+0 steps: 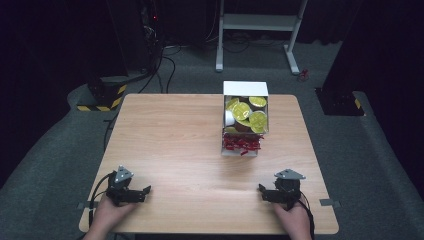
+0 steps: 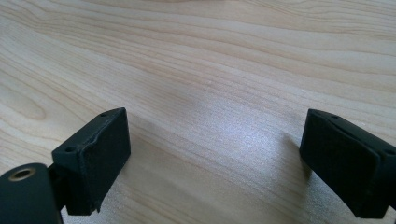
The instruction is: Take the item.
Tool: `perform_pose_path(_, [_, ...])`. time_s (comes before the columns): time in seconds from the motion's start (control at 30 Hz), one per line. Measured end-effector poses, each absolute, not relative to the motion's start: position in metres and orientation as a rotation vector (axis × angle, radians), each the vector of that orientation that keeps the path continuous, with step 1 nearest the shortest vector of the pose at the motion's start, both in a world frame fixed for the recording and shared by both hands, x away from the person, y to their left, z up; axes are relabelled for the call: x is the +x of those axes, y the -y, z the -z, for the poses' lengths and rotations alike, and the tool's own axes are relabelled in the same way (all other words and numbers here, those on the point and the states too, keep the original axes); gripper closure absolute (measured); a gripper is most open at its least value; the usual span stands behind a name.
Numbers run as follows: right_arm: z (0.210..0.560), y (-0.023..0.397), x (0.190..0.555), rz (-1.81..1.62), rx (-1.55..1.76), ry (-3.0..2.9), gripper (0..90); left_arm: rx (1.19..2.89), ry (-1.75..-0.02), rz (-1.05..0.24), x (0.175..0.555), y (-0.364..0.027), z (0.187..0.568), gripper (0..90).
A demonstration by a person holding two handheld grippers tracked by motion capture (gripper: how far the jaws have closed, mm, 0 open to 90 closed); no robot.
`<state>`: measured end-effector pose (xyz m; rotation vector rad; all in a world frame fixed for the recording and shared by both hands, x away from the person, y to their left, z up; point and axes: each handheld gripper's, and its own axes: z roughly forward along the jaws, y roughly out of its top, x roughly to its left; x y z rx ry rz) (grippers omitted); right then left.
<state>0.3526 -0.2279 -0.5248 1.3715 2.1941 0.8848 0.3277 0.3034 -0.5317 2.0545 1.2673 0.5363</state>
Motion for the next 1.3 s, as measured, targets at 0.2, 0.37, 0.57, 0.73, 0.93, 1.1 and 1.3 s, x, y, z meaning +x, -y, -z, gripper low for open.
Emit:
perform_pose_path(0.2, [0.525, 0.228, 0.353, -0.885, 1.371, -2.194, 8.6, 2.052, -1.272, -0.538, 0.326, -0.304, 0.531, 1.4])
perform_pose_path(0.37, [0.525, 0.228, 0.353, -0.883, 1.366, -2.195, 8.6, 2.051, -1.269, -0.546, 0.325, -0.305, 0.532, 1.6])
perform_pose_path(0.57, [0.525, 0.228, 0.353, -0.884, 1.366, -2.196, 8.7, 2.039, -1.279, -0.558, 0.323, -0.307, 0.531, 4.4])
perform_pose_path(0.73, [0.525, 0.228, 0.353, -0.884, 1.365, -2.196, 8.7, 2.033, -1.276, -0.554, 0.321, -0.309, 0.529, 10.9])
perform_pose_path(0.93, [0.525, 0.228, 0.353, -0.883, 1.372, -2.192, 9.0, 2.028, -1.275, -0.587, 0.318, -0.308, 0.525, 15.5])
perform_pose_path(1.1, [0.525, 0.228, 0.353, -0.883, 1.373, -2.19, 9.2, 2.01, -1.25, -0.568, 0.316, -0.305, 0.519, 15.6])
perform_pose_path(1.3, [0.525, 0.228, 0.353, -0.883, 1.373, -2.19, 9.2, 1.977, -1.218, -0.539, 0.314, -0.301, 0.514, 15.5])
